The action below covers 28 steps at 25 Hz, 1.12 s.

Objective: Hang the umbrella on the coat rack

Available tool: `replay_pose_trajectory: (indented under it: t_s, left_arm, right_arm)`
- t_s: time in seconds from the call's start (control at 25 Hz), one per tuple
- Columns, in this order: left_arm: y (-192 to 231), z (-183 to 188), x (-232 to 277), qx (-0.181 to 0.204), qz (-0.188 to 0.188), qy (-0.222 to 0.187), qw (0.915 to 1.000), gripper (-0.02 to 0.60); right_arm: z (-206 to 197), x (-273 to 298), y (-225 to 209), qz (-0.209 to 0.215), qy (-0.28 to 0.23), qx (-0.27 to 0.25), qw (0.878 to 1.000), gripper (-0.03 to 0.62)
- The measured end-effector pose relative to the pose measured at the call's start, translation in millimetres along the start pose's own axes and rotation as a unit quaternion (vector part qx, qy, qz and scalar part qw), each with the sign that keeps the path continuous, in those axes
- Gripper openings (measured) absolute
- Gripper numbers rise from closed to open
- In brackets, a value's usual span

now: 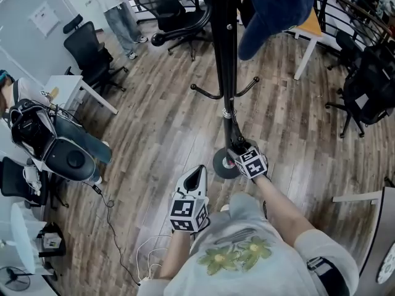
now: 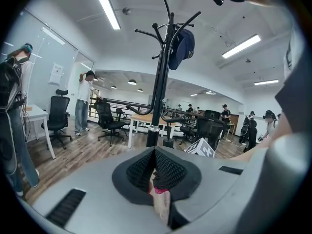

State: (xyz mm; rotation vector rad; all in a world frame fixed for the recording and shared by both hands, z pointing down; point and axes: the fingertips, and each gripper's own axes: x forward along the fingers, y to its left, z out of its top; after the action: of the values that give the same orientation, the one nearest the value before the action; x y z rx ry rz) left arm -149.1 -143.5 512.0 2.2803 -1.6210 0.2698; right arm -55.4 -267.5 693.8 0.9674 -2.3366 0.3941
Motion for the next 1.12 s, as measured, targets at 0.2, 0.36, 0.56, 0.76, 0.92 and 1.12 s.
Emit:
replay_pose_trajectory:
  t_s: [0.2,0.36,0.56,0.76,0.92,1.12]
  left_arm:
    - [2,-1,1,0.000,-0.004,0.002,1.0000,0.002]
    - [0,0,3,0.001,-0.010,0.002,0.9999,0.002]
    - [-5,2,8,0.005,-0.019,0.003,0.9998,0.002]
    - [-13,1,13,0.006,-0.022,0.004,0.9997,0.002]
    - [-17,-1,15,0.003,-0.018,0.005,0.9998,0.002]
    - [-18,1,12,-0.003,-0.010,0.006,0.9999,0.002]
  right_arm:
    - [4,8,-2,-0.016,-0.014,-0.004,1.000,0.245]
    - [-2,10,-4,-0.016,-0.004,0.002,1.000,0.278]
    - [-9,6,-8,-0.011,0.002,0.014,1.000,0.325]
    - [-26,-3,-7,0.003,0.022,0.019,1.000,0.356]
    - [-31,-18,-4,0.012,0.005,0.035,0.999,0.356]
    - [-2,-54,2,0.026,-0.059,0.070,0.995,0.301]
